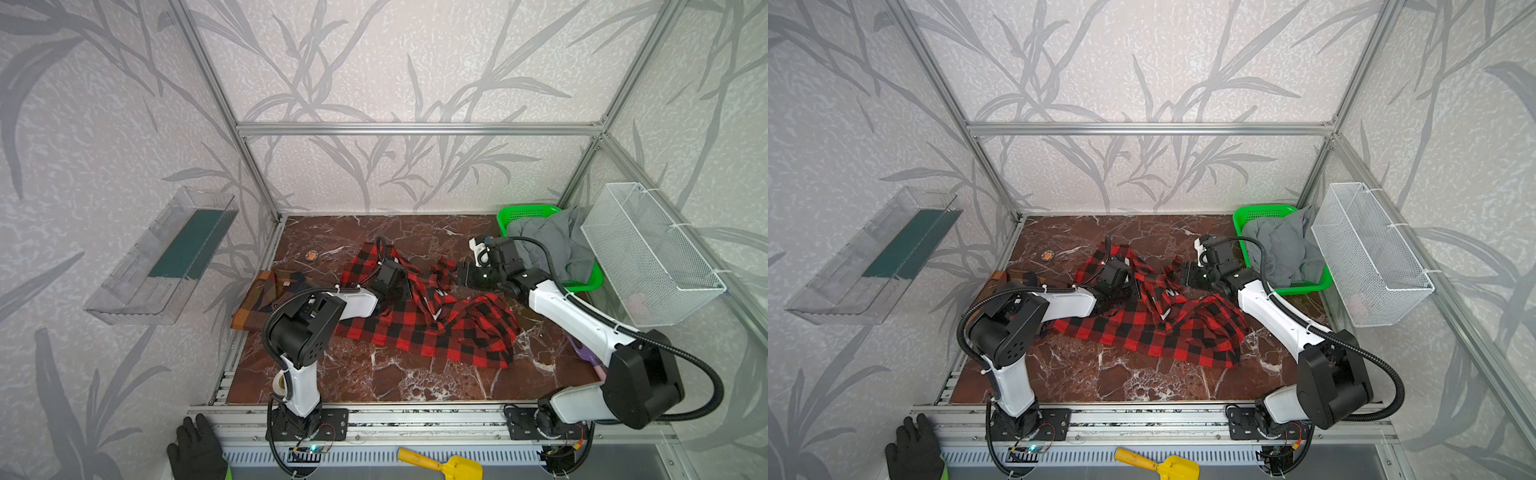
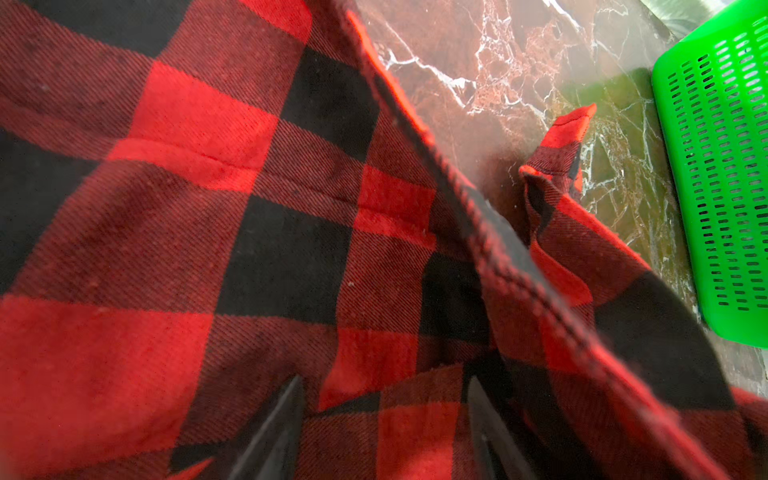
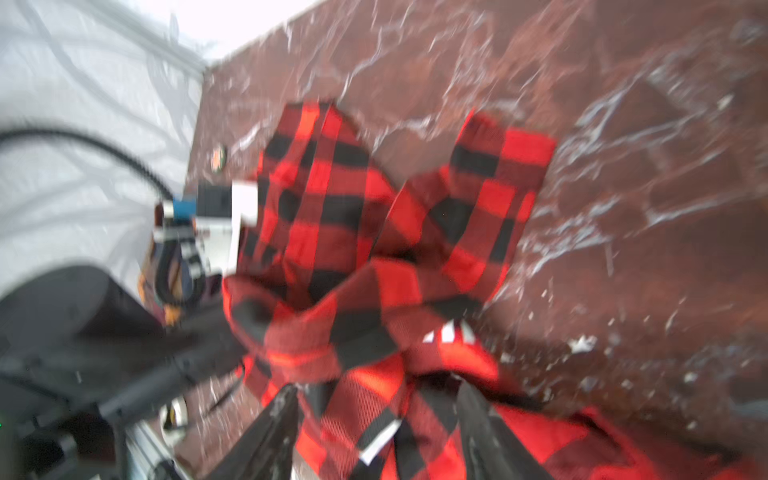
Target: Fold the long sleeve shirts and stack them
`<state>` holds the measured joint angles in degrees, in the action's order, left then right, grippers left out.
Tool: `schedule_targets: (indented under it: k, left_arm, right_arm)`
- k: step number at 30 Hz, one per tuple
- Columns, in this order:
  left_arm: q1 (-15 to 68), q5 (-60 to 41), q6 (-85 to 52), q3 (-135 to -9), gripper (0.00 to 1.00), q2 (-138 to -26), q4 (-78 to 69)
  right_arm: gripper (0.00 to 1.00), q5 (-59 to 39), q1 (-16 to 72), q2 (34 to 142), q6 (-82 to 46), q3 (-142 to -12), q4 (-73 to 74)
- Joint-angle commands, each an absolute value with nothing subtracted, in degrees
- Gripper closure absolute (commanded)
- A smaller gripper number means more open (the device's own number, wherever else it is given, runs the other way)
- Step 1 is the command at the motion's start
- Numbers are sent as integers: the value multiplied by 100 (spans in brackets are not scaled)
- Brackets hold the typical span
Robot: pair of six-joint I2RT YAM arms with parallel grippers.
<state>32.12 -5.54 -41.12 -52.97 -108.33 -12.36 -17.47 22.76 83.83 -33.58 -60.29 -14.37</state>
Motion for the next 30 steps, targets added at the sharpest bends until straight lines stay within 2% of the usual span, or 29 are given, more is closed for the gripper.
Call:
schedule_targets:
  k: [1,4,7,12,19,25,30]
  left_arm:
    - [3179,-712,-4351,-4675,33,-11643,983]
    - [3171,-728,-4351,-4689,33,-11628,1000]
    - [3173,-715,-4348,-4685,33,-11585,1037]
    - [3171,-710,-4351,-4667,34,-11522,1044]
    - [3166,-720,-4368,-4687,33,-11551,1038]
    - [3166,-720,-4375,-4686,34,-11570,1046]
    - [3171,-721,-4377,-4685,33,-11599,1033]
  right_arm:
    - [39,-2191,2005,9333,-3759,-6366,-1501]
    - [37,-2240,1848,10159,-3886,-6885,-1660]
    - [37,-1830,1850,10759,-3815,-7447,-1835]
    - [35,-1072,1880,11465,-3698,-8183,-2237]
    - [36,-695,1916,12160,-3384,-8789,-2566]
    - [40,-536,1925,12592,-3261,-9155,-2742]
    - [49,-361,1960,12833,-3162,-9373,-2810]
